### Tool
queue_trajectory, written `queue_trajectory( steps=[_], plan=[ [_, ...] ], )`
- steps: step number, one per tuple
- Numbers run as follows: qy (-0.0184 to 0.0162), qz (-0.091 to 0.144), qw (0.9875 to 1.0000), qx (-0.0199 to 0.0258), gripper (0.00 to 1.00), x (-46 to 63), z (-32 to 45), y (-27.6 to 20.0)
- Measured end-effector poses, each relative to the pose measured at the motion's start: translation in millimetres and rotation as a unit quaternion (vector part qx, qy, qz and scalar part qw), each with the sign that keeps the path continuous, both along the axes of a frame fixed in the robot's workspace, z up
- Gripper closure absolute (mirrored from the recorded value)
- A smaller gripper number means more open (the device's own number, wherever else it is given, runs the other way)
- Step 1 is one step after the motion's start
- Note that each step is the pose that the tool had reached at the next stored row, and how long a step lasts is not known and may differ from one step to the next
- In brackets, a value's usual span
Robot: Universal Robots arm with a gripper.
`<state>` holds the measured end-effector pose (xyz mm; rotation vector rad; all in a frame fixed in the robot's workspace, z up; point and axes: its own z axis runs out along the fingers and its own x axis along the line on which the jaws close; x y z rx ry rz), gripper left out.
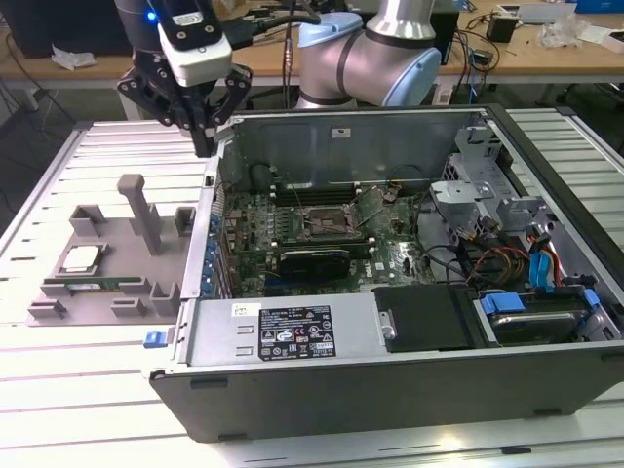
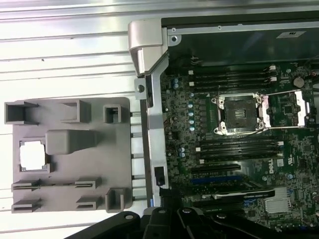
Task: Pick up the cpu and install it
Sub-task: 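Reach for the cpu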
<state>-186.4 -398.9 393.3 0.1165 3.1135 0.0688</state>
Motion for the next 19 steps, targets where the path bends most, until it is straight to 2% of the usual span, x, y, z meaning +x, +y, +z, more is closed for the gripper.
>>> queue_trajectory(
  steps=[6, 12, 19],
  plan=[
    [-0.0001, 0.0, 1.0, 0.0, 0.89, -19.5, 0.0, 0.0],
    [-0.0003, 0.0, 1.0, 0.0, 0.89, -32.9, -0.6, 0.0],
    [-0.0003, 0.0, 1.0, 0.0, 0.89, -50.8, -7.2, 2.7]
  ],
)
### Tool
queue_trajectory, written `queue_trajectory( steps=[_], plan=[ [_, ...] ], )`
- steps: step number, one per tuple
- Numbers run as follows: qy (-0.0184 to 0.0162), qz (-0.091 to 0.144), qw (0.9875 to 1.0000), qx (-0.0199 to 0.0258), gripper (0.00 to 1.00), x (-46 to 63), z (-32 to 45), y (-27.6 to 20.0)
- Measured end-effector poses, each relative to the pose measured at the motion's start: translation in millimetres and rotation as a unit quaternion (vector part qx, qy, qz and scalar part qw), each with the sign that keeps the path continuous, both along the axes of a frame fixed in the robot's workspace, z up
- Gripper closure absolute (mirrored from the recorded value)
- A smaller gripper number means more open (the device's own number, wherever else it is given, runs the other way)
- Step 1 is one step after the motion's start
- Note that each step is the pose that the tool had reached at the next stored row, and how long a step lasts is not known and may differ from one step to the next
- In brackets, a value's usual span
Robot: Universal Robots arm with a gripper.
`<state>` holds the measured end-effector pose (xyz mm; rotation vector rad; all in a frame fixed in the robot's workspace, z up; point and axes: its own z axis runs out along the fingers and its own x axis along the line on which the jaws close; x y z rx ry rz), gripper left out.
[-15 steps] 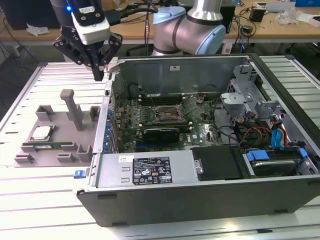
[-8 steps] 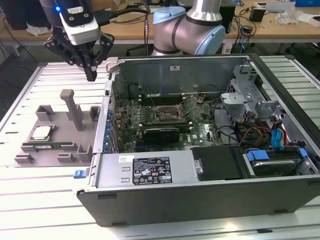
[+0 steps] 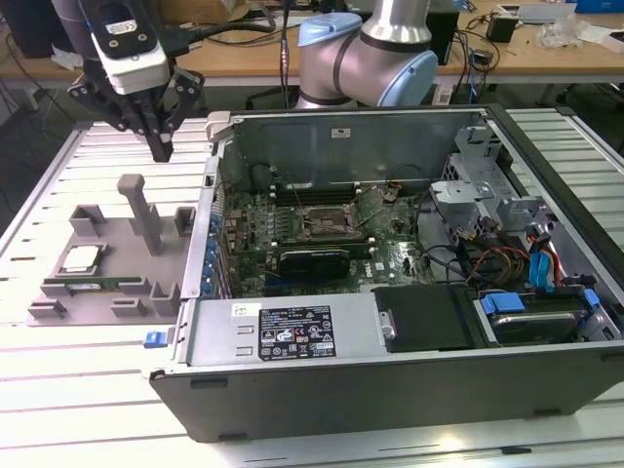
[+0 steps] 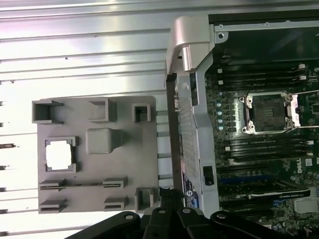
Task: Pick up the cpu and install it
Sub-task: 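Reach for the cpu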
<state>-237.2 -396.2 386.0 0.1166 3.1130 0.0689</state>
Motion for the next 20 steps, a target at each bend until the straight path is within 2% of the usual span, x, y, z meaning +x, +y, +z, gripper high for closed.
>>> queue_trajectory(
  steps=[10, 13, 20],
  plan=[
    [-0.0001, 0.0, 1.0, 0.0, 0.89, -24.9, -10.2, 7.1],
    [0.0, 0.0, 1.0, 0.0, 0.89, -36.6, -13.9, 10.2],
    [0.0, 0.0, 1.0, 0.0, 0.89, -49.9, -18.5, 14.0]
  ],
)
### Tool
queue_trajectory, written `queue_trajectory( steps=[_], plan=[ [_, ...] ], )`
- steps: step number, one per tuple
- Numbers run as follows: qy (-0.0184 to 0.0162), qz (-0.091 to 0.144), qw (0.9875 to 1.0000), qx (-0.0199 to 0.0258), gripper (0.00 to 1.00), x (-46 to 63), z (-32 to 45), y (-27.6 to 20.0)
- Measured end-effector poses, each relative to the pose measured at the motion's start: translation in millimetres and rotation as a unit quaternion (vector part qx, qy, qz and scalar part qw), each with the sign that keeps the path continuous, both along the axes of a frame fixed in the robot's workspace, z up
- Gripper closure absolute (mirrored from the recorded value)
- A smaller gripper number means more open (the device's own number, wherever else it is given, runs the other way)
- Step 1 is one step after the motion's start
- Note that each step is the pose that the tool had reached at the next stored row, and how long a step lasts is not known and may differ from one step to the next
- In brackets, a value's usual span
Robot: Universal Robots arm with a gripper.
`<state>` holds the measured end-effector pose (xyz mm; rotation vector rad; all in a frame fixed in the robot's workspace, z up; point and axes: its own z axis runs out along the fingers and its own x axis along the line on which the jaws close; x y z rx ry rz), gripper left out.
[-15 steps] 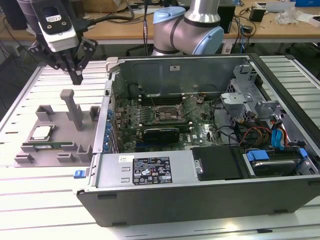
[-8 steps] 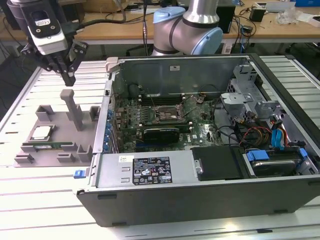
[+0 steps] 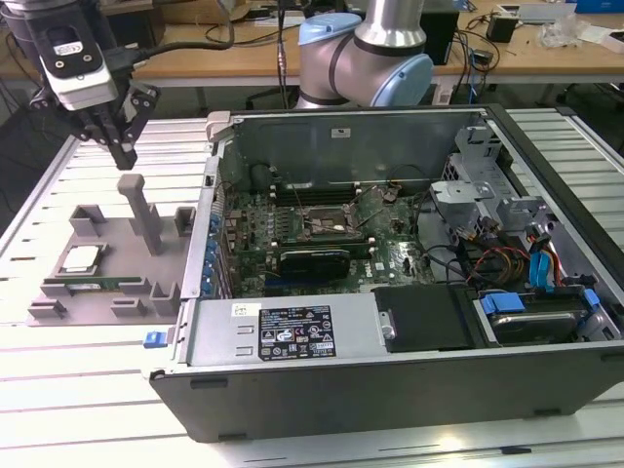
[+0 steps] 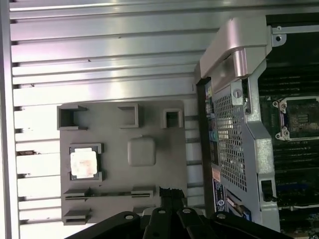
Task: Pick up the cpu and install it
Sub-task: 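Reach for the cpu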
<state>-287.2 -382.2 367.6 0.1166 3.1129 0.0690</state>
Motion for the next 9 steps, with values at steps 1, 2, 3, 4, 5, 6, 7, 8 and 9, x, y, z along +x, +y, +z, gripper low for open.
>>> queue_trajectory(
  steps=[1, 2, 3, 4, 5, 6, 7, 8, 9],
  plan=[
    [0.0, 0.0, 1.0, -0.0001, 0.89, -3.2, -1.2, 1.1],
    [0.0001, 0.0, 1.0, -0.0001, 0.89, -6.2, -2.4, 2.3],
    [0.0001, 0.0, 1.0, -0.0001, 0.89, -8.8, -3.4, 3.4],
    [0.0, 0.0, 1.0, 0.0, 0.89, -10.4, -4.2, 4.1],
    [0.0, 0.0, 1.0, -0.0001, 0.89, -13.1, -5.3, 5.3],
    [0.0001, 0.0, 1.0, -0.0001, 0.89, -16.2, -6.5, 6.6],
    [0.0, 0.0, 1.0, 0.0, 0.89, -17.9, -7.2, 7.3],
    [0.0, 0.0, 1.0, 0.0, 0.89, -20.5, -8.2, 8.4],
    [-0.0001, 0.0, 1.0, 0.0, 0.89, -24.0, -9.7, 9.8]
  ],
)
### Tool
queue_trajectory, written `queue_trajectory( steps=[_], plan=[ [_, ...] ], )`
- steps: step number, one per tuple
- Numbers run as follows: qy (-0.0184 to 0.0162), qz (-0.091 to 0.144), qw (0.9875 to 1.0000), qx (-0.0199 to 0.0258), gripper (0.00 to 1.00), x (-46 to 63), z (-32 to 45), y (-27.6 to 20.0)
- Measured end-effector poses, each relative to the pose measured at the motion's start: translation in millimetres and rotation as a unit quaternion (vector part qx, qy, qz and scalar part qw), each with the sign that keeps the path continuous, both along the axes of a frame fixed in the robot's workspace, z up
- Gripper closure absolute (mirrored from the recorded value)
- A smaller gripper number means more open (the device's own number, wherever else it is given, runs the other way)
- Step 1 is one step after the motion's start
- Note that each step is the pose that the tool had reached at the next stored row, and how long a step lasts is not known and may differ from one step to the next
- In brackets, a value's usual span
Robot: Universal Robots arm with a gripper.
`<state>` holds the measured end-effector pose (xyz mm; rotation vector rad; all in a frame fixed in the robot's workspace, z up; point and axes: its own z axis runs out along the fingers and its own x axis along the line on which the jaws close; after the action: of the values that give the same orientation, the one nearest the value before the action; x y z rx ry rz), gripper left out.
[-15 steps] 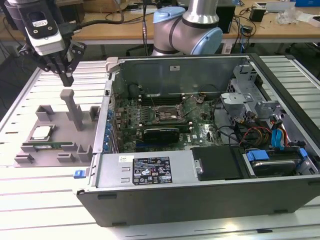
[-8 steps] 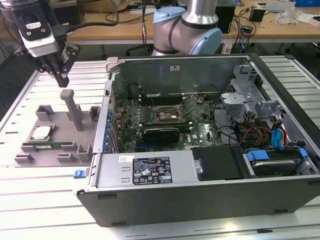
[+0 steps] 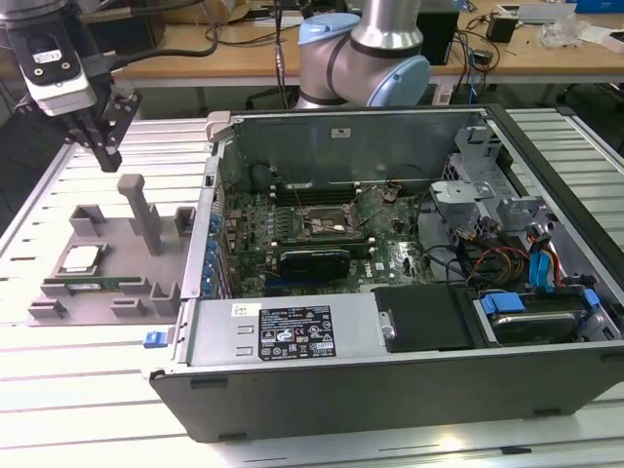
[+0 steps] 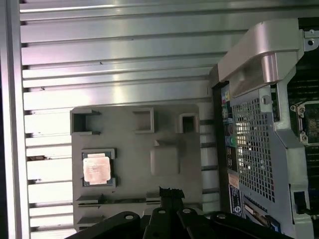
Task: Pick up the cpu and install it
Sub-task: 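Reach for the cpu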
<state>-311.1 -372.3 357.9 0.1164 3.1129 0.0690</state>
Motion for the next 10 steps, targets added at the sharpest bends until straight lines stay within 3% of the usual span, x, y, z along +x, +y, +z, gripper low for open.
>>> queue_trajectory(
  steps=[10],
  plan=[
    [0.0001, 0.0, 1.0, 0.0, 0.89, -30.5, -10.5, 8.9]
  ],
)
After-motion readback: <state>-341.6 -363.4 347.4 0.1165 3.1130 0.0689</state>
